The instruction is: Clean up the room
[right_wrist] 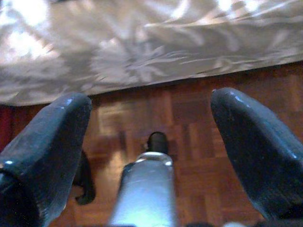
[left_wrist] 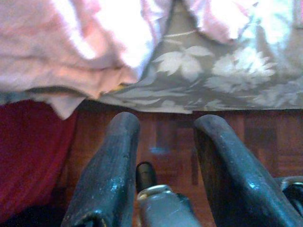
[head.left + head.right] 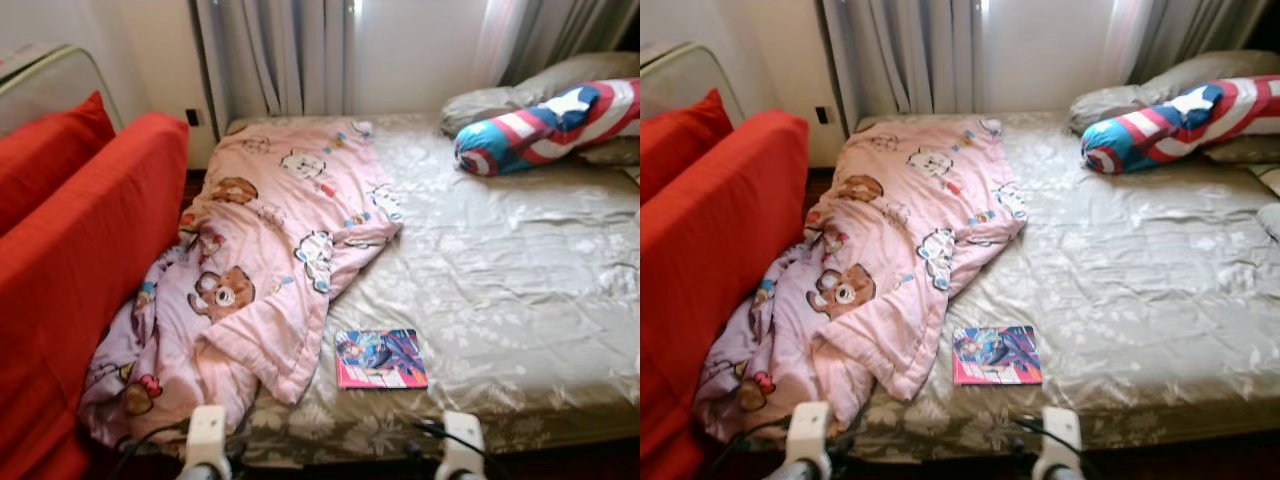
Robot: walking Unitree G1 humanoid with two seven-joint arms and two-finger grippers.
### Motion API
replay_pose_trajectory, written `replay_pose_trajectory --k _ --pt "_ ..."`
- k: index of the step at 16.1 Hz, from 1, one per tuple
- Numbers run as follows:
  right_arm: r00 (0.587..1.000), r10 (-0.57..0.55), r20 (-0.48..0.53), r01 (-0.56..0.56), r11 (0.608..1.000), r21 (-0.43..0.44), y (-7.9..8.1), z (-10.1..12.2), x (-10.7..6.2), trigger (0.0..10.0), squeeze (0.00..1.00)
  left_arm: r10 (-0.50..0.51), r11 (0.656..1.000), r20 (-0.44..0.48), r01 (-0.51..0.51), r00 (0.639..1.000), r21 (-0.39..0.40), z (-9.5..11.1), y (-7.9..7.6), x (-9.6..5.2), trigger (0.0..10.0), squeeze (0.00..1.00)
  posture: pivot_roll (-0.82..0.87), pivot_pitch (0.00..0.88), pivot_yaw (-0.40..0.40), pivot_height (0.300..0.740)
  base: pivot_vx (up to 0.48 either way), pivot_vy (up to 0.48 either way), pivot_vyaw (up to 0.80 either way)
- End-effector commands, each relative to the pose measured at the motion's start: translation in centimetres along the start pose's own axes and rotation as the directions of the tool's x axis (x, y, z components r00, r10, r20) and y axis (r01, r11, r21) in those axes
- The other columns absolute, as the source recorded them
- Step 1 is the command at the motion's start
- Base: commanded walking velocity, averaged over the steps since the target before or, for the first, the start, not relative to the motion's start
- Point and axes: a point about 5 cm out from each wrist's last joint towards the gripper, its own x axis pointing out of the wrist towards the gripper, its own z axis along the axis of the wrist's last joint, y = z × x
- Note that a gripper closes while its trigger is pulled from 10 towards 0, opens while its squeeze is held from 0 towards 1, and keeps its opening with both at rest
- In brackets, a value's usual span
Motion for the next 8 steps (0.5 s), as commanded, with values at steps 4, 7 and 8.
replay_pose_trajectory --k 4,7,8 --pt "1.000 -0.004 -0.002 0.004 1.000 0.013 -0.08 -0.20 -0.04 10.0 0.00 -0.002 1.000 -0.018 0.002 1.000 -0.020 -0.60 0.16 -0.16 10.0 0.00 -0.04 0.000 0.002 0.740 0.000 0.000 0.00" --pt "1.000 -0.005 -0.002 0.005 1.000 0.013 -0.04 -0.22 -0.04 10.0 0.00 0.004 1.000 -0.027 -0.004 1.000 -0.015 -0.74 0.31 -0.19 10.0 0.00 -0.05 0.000 0.003 0.740 0.000 0.000 0.00" --pt "1.000 -0.005 -0.003 0.005 1.000 0.013 -0.04 -0.22 -0.04 10.0 0.00 0.004 1.000 -0.028 -0.005 1.000 -0.015 -0.75 0.31 -0.19 10.0 0.00 -0.05 0.000 0.003 0.740 0.000 0.000 0.00"
